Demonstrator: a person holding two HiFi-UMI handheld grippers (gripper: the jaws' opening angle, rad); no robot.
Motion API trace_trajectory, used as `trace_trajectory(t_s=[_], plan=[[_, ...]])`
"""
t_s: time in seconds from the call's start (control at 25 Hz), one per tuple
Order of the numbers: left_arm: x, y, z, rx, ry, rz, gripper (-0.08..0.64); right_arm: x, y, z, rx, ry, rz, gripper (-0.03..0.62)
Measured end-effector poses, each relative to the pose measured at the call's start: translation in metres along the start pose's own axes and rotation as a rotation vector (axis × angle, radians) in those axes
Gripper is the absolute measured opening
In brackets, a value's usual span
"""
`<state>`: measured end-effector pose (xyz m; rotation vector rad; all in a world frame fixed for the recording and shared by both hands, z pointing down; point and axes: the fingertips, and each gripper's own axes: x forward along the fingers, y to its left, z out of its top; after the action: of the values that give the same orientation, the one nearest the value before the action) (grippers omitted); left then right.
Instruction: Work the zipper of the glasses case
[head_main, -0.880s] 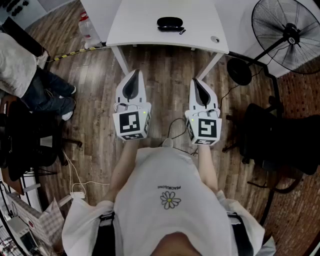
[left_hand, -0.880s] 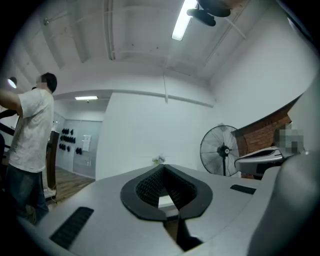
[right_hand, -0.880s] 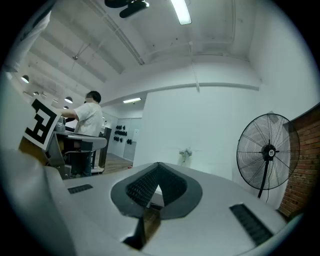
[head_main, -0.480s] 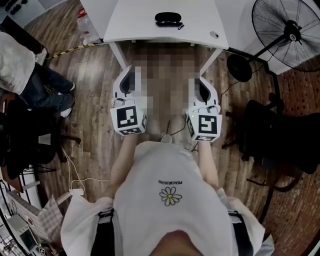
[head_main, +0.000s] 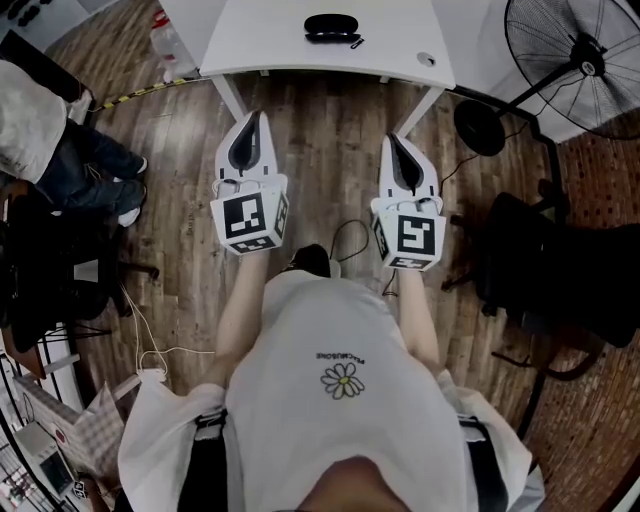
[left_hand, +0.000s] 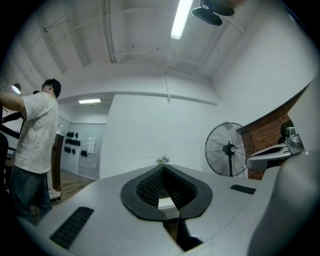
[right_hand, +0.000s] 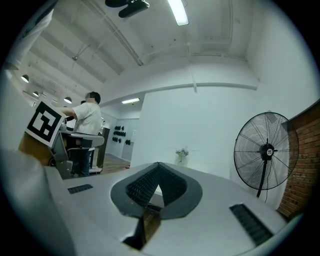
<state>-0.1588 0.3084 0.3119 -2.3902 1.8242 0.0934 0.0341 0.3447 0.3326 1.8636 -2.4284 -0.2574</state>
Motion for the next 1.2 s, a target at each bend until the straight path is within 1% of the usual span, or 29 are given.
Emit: trace_trajectory(t_s=[0.32, 0.64, 0.76, 0.92, 1.04, 1.2], plan=[[0.007, -0.001, -0.004, -0.001, -0.004, 0.004, 0.012, 0.005, -0.013, -0.004, -0.026, 0.009, -0.019, 0.008], [0.055, -0.009, -0.006, 0.000, -0.047, -0.030, 0.012, 0.036, -0.041, -0.012, -0.053, 0.005, -0.058, 0.008], [0.086, -0.012, -0.013, -0.007, -0.044, -0.044, 0.012, 0.054, -0.056, -0.018, -0.057, 0.010, -0.071, 0.008], [0.141, -0.014, -0.020, -0.001, -0.052, -0.058, 0.012, 0.094, -0.082, -0.027, -0.055, 0.016, -0.086, 0.008], [0.184, -0.008, -0.029, -0.003, -0.045, -0.066, 0.012, 0.131, -0.097, -0.035, -0.042, 0.032, -0.089, 0.008], [0.254, 0.005, -0.032, 0.002, -0.040, -0.083, 0.012, 0.197, -0.120, -0.034, -0.030, 0.041, -0.094, 0.008]])
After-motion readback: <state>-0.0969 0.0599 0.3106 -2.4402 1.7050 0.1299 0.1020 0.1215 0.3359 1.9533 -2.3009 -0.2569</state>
